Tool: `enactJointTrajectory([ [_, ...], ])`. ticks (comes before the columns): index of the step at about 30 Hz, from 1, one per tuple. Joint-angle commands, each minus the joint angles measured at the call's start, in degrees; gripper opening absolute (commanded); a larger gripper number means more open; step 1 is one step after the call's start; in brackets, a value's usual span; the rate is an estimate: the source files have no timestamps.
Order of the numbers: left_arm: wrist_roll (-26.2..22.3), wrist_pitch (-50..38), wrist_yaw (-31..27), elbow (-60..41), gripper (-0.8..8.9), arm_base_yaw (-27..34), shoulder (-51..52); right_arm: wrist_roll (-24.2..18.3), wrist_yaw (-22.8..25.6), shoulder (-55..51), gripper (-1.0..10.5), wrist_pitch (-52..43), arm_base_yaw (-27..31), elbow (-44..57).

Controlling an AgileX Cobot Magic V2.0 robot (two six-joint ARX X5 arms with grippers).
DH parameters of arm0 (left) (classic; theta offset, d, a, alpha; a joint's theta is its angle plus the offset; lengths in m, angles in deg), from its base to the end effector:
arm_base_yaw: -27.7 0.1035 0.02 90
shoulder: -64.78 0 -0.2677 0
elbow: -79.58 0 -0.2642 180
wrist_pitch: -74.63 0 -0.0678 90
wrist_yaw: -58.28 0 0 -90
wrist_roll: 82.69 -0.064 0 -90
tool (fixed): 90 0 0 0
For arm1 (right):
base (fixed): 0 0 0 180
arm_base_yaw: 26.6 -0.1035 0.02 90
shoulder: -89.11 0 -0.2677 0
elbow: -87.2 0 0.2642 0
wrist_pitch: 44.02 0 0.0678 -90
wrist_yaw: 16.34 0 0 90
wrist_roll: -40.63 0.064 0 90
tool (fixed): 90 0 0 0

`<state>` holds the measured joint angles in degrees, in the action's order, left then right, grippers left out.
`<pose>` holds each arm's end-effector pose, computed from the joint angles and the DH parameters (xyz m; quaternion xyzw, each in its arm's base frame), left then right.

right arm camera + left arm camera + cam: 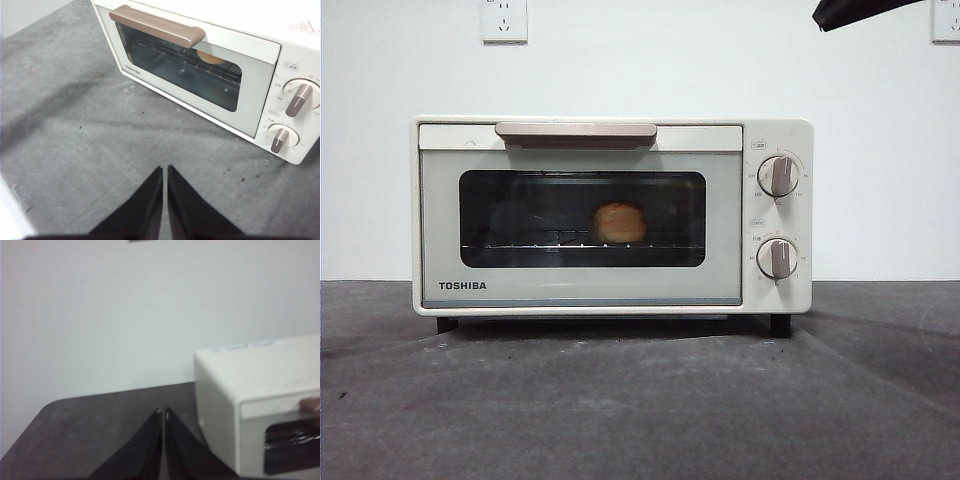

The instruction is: The left arm flap open the oven, the right arm pick bread and place it into oven, the left arm flap close the oven

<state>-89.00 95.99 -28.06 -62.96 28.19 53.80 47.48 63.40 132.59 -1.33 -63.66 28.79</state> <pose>0.1249 -0.0030 0.2840 0.0566 -0.0461 -0.0251 0.9970 0.1501 0.1277 0.2949 -0.0024 0.2562 0.3750 0.8909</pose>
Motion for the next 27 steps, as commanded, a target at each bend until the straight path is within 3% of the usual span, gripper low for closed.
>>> enactJointTrajectory([
  [1,-0.55,-1.05,-0.76,-4.13,0.19,0.63,2.1,0.22,0.2,0.22,0.1,-0.55,-0.31,-0.81],
  [11,-0.57,-0.44,-0.83,-17.05,0.19,1.11,8.55,0.22,0.2,0.22,0.1,-0.55,-0.31,-0.81],
  [27,-0.52,2.14,-0.9,-23.65,0.19,1.09,10.8,0.22,0.2,0.22,0.1,-0.59,-0.31,-0.81],
])
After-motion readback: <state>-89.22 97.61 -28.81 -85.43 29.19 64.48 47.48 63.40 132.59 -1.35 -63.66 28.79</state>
